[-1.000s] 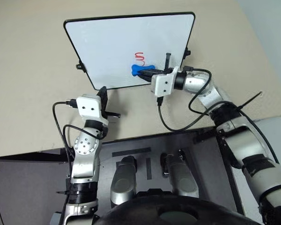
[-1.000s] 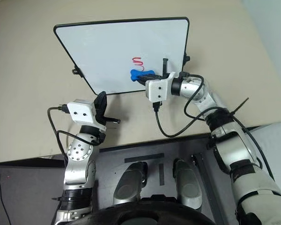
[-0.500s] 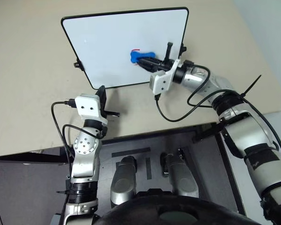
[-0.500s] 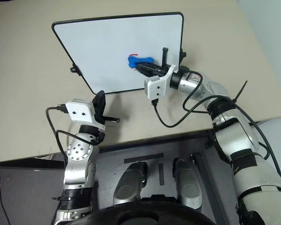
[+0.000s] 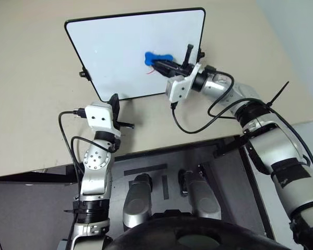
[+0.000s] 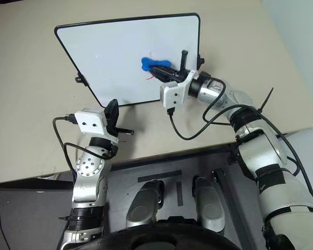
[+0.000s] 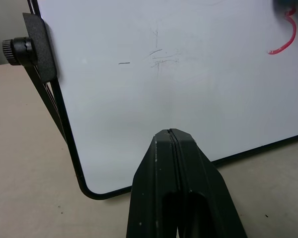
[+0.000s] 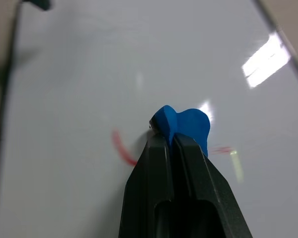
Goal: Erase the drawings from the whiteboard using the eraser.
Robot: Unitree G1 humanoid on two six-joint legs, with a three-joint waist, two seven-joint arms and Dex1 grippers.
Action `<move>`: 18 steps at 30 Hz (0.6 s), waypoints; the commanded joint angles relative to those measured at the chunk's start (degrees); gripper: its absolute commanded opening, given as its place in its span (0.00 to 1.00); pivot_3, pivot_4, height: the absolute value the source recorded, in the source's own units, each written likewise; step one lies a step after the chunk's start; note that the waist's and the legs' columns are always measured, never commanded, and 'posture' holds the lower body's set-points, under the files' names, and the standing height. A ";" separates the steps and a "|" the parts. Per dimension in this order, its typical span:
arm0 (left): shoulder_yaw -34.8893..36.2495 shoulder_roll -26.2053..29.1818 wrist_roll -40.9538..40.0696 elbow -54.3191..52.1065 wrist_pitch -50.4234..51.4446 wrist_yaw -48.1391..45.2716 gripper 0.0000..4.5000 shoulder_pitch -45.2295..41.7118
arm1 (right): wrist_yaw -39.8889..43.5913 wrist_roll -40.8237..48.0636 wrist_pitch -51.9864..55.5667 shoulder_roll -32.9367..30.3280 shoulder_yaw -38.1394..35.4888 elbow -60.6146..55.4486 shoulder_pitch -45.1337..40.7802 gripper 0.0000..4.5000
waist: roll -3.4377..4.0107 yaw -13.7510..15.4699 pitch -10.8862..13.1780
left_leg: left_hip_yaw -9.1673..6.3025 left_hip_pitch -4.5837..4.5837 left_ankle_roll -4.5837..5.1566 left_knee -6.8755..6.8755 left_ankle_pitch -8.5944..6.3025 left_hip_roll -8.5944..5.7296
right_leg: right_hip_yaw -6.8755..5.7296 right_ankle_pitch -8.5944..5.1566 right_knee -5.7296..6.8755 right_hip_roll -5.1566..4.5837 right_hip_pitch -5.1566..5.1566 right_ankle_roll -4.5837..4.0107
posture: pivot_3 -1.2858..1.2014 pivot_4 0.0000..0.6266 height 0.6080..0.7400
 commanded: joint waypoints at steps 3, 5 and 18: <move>0.41 0.48 -0.04 -0.98 -1.15 -0.12 0.00 -0.41 | 1.72 0.23 2.33 0.03 0.25 2.83 -0.32 0.00 | 0.01 -0.02 0.01 | 0.00 -0.01 -0.39 0.00 -0.23 0.00 | 0.01 0.05 0.00 -0.01 -0.04 -0.03 | 0.52 0.24 1.00; 0.45 0.57 -0.07 -0.91 -1.19 -0.15 0.00 -0.49 | 1.39 0.14 2.47 0.09 0.21 3.04 -0.65 0.00 | 0.01 -0.05 0.01 | 0.00 0.00 -0.39 0.00 -0.23 0.00 | 0.01 0.06 0.00 -0.01 -0.04 -0.04 | 0.52 0.24 1.00; 0.16 0.66 -0.17 -0.62 -1.23 -0.44 0.00 -0.98 | -14.37 -3.73 2.28 -2.85 -3.07 -3.02 -4.68 0.00 | -0.04 -0.07 0.19 | 0.01 -0.18 -0.38 -0.01 -0.23 0.00 | 0.01 0.21 0.00 -0.03 -0.28 -0.08 | 0.52 0.24 1.00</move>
